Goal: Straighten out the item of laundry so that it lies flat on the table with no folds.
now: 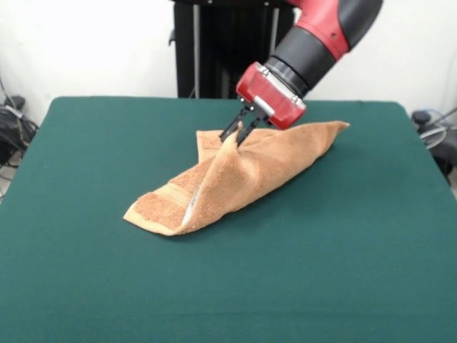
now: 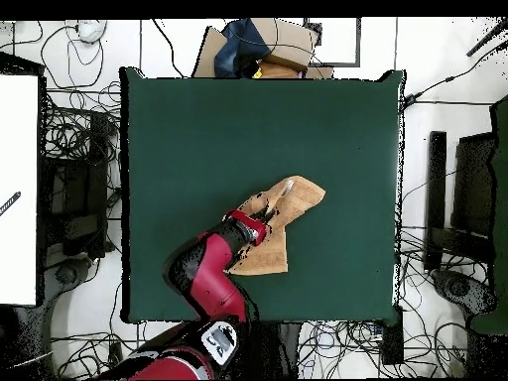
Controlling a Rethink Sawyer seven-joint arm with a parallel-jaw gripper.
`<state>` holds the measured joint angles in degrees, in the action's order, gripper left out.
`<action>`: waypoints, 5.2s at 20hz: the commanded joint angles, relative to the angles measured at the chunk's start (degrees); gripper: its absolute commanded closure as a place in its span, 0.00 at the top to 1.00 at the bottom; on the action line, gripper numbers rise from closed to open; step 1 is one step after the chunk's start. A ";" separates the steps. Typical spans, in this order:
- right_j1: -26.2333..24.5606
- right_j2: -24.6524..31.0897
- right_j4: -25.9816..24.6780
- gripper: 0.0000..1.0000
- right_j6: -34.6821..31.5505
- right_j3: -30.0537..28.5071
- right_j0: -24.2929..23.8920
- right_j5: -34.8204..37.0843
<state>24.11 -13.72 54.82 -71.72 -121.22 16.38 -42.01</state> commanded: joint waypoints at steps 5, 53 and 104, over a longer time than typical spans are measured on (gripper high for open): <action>-2.51 5.22 11.37 0.00 -11.58 7.90 4.28 0.02; -5.07 4.10 14.07 0.00 -28.34 12.78 7.43 -2.78; -11.04 -16.78 -12.24 0.00 -24.15 25.95 12.68 61.74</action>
<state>11.86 -36.63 46.66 -86.80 -96.42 31.51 14.22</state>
